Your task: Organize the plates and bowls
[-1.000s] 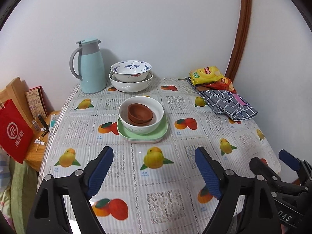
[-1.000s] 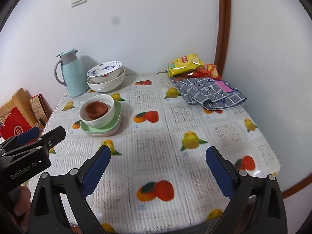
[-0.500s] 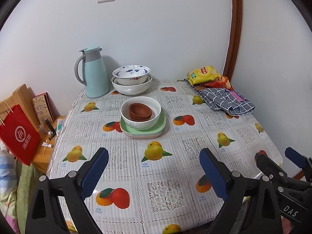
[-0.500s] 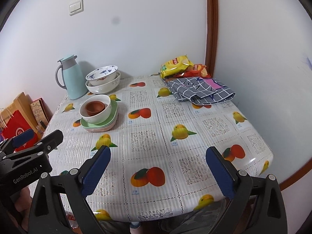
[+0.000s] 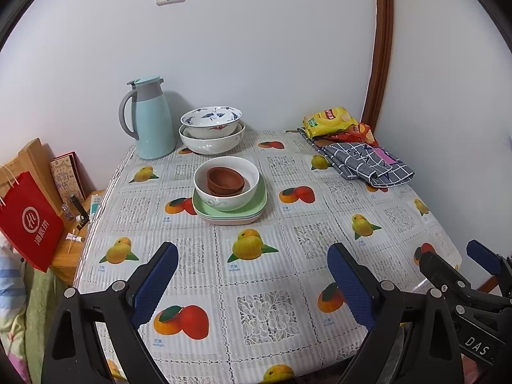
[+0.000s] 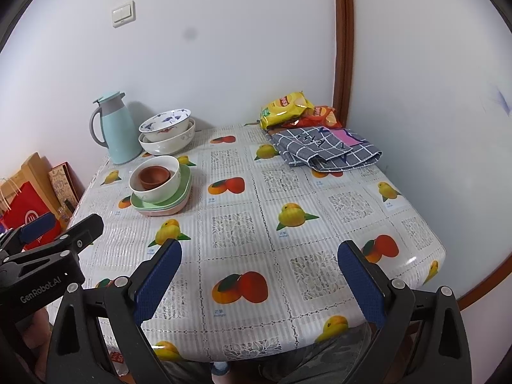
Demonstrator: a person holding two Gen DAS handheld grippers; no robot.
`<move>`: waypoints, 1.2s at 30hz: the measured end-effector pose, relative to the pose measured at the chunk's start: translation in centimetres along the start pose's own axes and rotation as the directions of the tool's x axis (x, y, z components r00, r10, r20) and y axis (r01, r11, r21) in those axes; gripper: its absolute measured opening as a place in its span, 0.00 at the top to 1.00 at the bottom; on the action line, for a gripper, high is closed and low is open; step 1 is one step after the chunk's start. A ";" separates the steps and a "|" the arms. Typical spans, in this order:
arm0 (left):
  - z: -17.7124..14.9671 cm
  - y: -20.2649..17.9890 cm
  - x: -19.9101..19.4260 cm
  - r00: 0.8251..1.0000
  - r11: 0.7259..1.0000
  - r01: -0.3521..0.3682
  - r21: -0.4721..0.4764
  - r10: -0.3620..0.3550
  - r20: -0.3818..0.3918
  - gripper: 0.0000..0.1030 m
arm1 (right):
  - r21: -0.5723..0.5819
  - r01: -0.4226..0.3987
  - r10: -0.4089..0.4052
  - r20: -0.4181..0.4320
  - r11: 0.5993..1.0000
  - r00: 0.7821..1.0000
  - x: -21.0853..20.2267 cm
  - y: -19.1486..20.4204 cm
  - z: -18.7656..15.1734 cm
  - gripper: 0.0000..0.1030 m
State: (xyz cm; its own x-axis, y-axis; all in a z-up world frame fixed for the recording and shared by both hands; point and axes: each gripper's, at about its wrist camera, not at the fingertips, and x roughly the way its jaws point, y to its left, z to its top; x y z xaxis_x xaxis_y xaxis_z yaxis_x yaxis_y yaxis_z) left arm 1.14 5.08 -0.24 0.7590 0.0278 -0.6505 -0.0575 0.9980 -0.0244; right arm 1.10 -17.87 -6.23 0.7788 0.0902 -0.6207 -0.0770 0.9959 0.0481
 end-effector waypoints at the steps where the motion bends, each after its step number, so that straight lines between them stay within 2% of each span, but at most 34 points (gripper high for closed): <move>1: 0.0 0.0 0.0 1.000 1.000 0.000 0.000 0.000 0.000 0.08 | -0.001 0.001 -0.001 0.001 1.000 1.000 0.0 0.0 0.0 0.06; 36: -0.3 0.5 -0.3 1.000 1.000 0.006 -0.016 -0.006 0.002 0.08 | -0.006 -0.004 0.004 0.012 1.000 1.000 -0.9 0.6 -0.2 0.06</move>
State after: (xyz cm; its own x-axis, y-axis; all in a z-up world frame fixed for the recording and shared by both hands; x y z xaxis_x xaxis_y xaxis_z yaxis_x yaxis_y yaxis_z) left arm 0.63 5.60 -0.30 0.7604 0.0222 -0.6490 -0.0636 0.9972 -0.0403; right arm 0.25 -17.35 -5.83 0.7858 0.0948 -0.6112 -0.0842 0.9954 0.0461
